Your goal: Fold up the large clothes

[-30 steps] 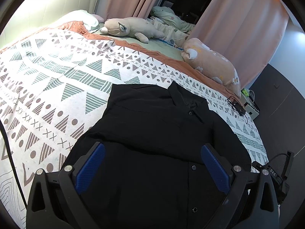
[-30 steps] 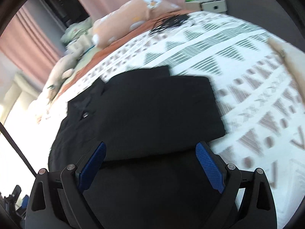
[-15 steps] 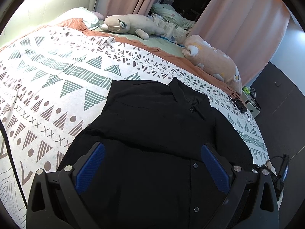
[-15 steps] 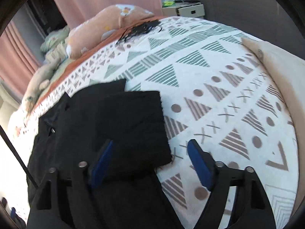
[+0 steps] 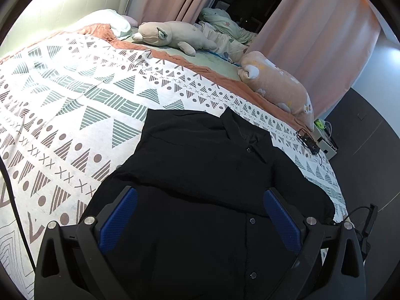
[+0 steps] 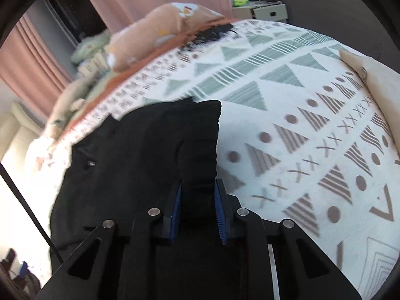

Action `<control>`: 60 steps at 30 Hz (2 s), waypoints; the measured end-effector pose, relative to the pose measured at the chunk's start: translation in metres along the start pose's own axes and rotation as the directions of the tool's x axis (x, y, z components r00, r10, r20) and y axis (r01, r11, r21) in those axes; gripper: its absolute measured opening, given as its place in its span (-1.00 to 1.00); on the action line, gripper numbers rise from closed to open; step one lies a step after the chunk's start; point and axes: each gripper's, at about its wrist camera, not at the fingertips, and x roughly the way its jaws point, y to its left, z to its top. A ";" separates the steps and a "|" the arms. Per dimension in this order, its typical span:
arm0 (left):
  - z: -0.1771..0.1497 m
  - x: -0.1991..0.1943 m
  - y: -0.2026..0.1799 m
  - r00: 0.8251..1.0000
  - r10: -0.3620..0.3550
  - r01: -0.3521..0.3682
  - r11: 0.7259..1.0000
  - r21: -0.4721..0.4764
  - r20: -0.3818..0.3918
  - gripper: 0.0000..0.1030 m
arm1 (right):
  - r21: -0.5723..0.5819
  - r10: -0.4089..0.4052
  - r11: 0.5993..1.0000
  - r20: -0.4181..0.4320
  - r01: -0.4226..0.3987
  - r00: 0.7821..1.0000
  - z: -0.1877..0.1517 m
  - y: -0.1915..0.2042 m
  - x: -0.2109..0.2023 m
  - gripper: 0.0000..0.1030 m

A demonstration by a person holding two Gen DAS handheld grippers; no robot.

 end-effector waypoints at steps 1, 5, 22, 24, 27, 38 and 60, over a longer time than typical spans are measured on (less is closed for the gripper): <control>0.001 -0.001 0.002 1.000 -0.002 0.002 1.000 -0.005 0.003 1.00 | -0.011 0.017 1.000 0.012 -0.016 1.000 0.000 0.007 -0.004 -0.58; 0.007 -0.008 0.013 1.000 -0.019 0.020 0.999 -0.044 0.015 1.00 | -0.053 0.079 0.996 0.038 -0.077 0.996 0.000 0.030 -0.014 -0.58; 0.022 -0.018 0.088 0.999 0.045 -0.044 0.978 -0.203 -0.003 1.00 | -0.299 0.193 0.932 -0.072 -0.206 0.979 -0.023 0.179 0.028 -0.58; 0.023 -0.019 0.098 0.998 0.056 -0.056 0.972 -0.226 -0.006 1.00 | -0.325 0.195 0.921 -0.095 -0.216 0.976 -0.028 0.199 0.040 -0.58; 0.023 -0.018 0.111 0.995 0.096 -0.096 0.965 -0.245 -0.014 1.00 | -0.361 0.193 0.905 -0.120 -0.224 0.974 -0.035 0.225 0.056 -0.50; 0.020 -0.017 0.103 0.989 0.147 -0.149 0.966 -0.209 -0.026 1.00 | -0.374 0.266 0.875 -0.159 -0.307 0.951 -0.039 0.208 0.054 0.59; -0.045 -0.173 0.074 0.984 0.152 -0.151 0.988 -0.011 0.098 1.00 | -0.229 0.154 0.961 -0.013 -0.153 0.988 -0.082 0.061 -0.112 0.59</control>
